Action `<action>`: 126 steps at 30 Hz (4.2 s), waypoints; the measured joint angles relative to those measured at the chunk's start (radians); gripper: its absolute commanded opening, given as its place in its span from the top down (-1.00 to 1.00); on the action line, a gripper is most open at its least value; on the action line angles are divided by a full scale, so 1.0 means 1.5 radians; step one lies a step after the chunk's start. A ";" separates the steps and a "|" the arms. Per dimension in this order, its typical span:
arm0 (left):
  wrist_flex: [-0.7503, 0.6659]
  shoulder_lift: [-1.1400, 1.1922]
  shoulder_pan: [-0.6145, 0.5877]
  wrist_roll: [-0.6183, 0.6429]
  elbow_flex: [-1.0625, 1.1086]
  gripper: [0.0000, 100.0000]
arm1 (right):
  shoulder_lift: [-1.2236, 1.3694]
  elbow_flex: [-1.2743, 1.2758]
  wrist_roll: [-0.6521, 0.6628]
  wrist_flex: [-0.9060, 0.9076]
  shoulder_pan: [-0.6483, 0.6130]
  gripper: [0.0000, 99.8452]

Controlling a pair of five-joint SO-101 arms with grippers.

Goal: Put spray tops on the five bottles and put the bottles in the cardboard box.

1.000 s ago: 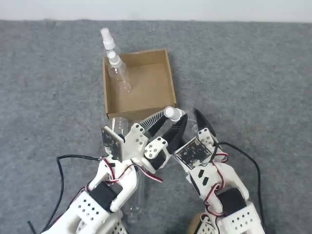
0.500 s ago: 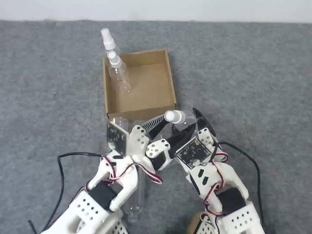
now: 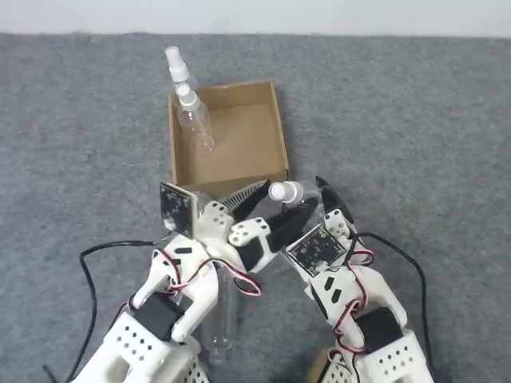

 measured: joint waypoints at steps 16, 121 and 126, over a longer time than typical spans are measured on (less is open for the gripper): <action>0.000 0.000 -0.026 0.034 -0.024 0.43 | 0.000 0.000 0.000 -0.001 0.025 0.64; -0.150 -0.001 -0.533 -0.010 0.047 0.74 | 0.000 0.000 -0.288 -0.078 -0.029 0.64; -0.151 -0.001 -0.583 -0.010 0.093 0.74 | 0.000 0.000 -0.288 -0.053 -0.029 0.64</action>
